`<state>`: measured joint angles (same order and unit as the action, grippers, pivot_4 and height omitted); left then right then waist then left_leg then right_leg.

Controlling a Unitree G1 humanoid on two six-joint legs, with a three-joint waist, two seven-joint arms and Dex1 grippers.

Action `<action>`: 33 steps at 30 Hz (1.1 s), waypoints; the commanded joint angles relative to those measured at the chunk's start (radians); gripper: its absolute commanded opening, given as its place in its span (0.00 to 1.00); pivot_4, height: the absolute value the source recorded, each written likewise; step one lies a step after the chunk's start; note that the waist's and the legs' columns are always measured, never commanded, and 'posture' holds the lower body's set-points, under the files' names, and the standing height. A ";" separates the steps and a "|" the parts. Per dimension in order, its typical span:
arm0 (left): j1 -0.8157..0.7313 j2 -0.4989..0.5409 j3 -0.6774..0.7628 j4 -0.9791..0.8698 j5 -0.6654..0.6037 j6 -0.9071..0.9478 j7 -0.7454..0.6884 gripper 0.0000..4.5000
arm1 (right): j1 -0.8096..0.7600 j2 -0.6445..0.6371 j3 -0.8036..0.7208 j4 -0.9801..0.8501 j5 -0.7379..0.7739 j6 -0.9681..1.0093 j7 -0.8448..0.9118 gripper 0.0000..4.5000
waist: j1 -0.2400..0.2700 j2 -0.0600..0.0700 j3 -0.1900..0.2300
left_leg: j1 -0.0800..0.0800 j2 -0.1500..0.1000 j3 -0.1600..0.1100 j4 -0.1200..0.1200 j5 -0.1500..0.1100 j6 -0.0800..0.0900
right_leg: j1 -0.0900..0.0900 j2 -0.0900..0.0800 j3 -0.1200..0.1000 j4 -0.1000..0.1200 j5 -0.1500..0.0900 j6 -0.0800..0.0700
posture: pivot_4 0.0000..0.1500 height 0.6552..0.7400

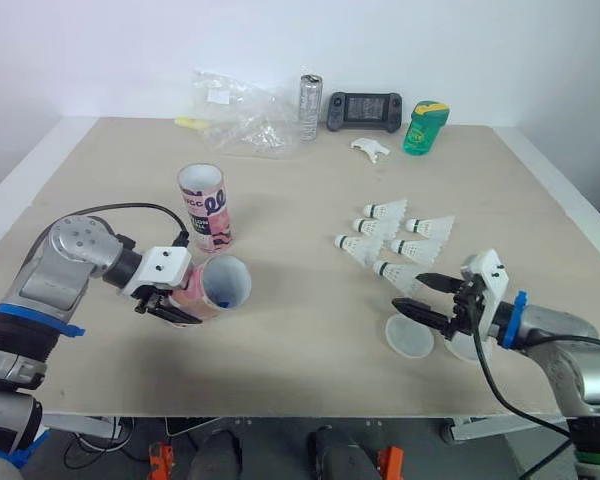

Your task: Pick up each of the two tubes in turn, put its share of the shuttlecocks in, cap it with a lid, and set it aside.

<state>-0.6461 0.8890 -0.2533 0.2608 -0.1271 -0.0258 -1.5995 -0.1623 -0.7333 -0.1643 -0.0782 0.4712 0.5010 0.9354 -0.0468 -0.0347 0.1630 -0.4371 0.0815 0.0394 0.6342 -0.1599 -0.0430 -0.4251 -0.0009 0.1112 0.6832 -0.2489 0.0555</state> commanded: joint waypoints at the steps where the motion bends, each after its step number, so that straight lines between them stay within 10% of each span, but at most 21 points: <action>1: 0.028 0.001 -0.003 -0.016 0.007 0.019 0.000 0.55 | -0.032 0.013 0.018 0.017 -0.017 -0.023 -0.003 1.00 | 0.000 0.000 0.000 | 0.000 0.000 0.000 0.000 0.000 0.000 | 0.000 0.000 0.000 0.000 0.000 0.000 | 1.00 0.81; 4: 0.039 -0.002 0.003 -0.029 0.004 0.027 0.003 0.55 | -0.060 0.029 0.042 0.052 -0.049 -0.043 -0.017 0.84 | 0.000 0.000 0.000 | 0.000 0.000 0.000 0.000 -0.001 0.001 | 0.000 0.000 0.000 0.000 -0.001 0.000 | 1.00 0.81; 12: 0.067 -0.007 0.016 -0.073 -0.010 0.054 0.013 0.55 | -0.046 0.022 0.033 0.069 -0.097 -0.085 -0.040 0.03 | 0.001 0.000 0.000 | 0.000 -0.001 0.000 0.000 -0.001 0.001 | 0.000 0.000 0.000 0.000 -0.001 0.000 | 1.00 0.81; 27: 0.080 -0.036 0.013 -0.087 -0.008 0.060 0.010 0.55 | -0.033 -0.143 -0.134 -0.205 0.045 -0.030 0.033 0.01 | 0.002 0.003 0.000 | -0.001 -0.003 0.000 0.000 -0.002 0.001 | 0.001 -0.003 0.000 -0.001 -0.003 0.002 | 1.00 0.81; 33: 0.062 -0.045 0.008 -0.065 -0.010 0.072 -0.009 0.55 | -0.206 -0.162 0.093 -0.441 0.074 -0.034 0.137 0.01 | 0.001 0.005 -0.001 | 0.000 -0.003 -0.001 -0.001 -0.002 0.001 | 0.001 -0.003 0.000 -0.001 -0.004 0.002 | 1.00 0.81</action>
<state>-0.5900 0.8554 -0.2108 0.1906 -0.1354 0.0306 -1.5845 -0.3230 -0.8949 -0.1560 -0.4635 0.5822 0.4959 1.0499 -0.0460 -0.0294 0.1622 -0.4372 0.0785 0.0385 0.6341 -0.1622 -0.0415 -0.4237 -0.0036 0.1112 0.6825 -0.2526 0.0575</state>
